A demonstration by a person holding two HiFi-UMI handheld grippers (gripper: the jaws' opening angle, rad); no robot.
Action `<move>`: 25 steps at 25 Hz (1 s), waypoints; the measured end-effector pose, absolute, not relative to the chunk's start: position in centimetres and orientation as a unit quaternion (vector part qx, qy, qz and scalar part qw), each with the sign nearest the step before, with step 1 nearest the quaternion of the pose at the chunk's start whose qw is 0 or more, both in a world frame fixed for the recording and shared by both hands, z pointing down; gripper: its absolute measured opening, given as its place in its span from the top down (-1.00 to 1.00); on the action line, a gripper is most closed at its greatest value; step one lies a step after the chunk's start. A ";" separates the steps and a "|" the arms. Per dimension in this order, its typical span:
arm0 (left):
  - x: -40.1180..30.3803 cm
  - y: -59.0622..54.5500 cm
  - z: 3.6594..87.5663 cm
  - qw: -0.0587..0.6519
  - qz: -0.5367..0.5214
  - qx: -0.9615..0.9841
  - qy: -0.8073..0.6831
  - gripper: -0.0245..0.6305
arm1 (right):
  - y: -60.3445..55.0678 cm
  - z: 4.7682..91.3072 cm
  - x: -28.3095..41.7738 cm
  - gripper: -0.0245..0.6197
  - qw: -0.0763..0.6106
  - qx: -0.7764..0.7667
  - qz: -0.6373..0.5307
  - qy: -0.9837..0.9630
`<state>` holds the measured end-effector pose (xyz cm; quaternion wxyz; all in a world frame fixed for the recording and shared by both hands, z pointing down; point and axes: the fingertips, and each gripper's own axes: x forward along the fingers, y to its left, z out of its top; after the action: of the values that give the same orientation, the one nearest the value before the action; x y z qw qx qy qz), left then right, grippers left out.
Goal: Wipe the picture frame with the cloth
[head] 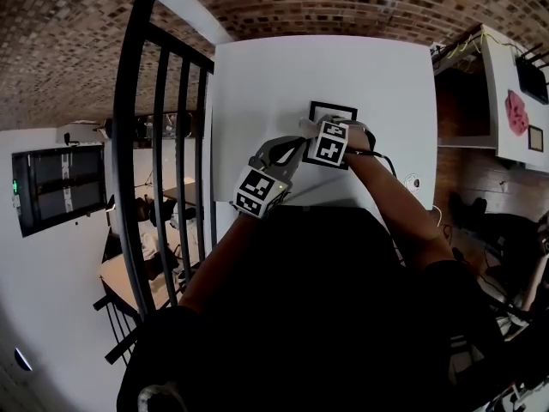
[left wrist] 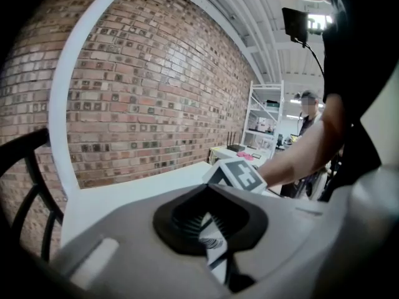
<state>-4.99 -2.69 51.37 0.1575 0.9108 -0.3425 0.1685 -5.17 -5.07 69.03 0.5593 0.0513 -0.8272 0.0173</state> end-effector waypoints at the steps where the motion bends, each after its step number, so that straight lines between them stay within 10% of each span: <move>1: -5.1 -2.6 51.4 0.159 0.169 0.910 -0.343 0.92 | -4.6 69.2 -5.7 0.62 0.559 0.046 0.018 -0.827; 25: -3.1 -2.1 52.7 0.159 0.175 0.924 -0.301 0.92 | -0.9 72.2 1.5 0.61 0.600 0.067 0.046 -0.796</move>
<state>-3.07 -2.13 52.70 0.1593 0.9239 -0.3006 0.1751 1.48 -0.90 72.24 0.6000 0.0669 -0.7959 0.0460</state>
